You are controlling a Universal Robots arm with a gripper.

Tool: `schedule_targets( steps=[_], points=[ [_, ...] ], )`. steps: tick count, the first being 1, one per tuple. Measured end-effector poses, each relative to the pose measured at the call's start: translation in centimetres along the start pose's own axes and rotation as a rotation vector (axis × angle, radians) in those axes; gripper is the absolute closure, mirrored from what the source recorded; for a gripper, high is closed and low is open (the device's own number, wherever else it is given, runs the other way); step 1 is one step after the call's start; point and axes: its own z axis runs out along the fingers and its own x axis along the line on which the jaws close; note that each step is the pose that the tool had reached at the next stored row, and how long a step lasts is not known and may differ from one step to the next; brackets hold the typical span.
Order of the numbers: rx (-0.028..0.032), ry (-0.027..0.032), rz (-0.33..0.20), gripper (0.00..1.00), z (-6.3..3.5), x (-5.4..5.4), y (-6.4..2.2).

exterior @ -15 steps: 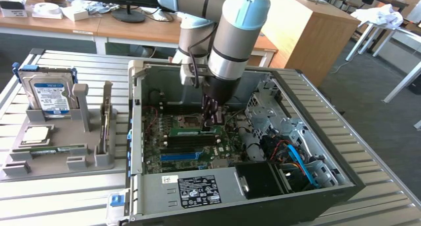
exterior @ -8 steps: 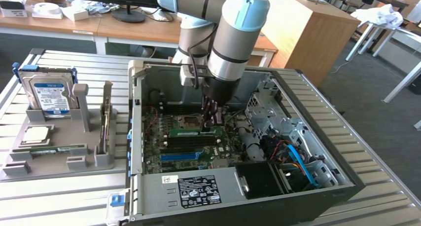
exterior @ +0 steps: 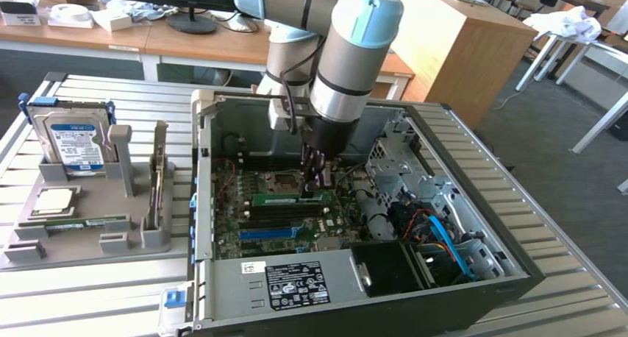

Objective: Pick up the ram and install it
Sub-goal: 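Insert the ram into the slot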

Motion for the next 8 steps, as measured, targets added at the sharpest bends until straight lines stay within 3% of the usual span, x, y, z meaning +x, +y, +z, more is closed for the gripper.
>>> schedule_targets(
  steps=[8],
  points=[
    [0.0004, 0.0001, 0.0, 0.89, 0.54, 0.01, -0.02]
  ],
)
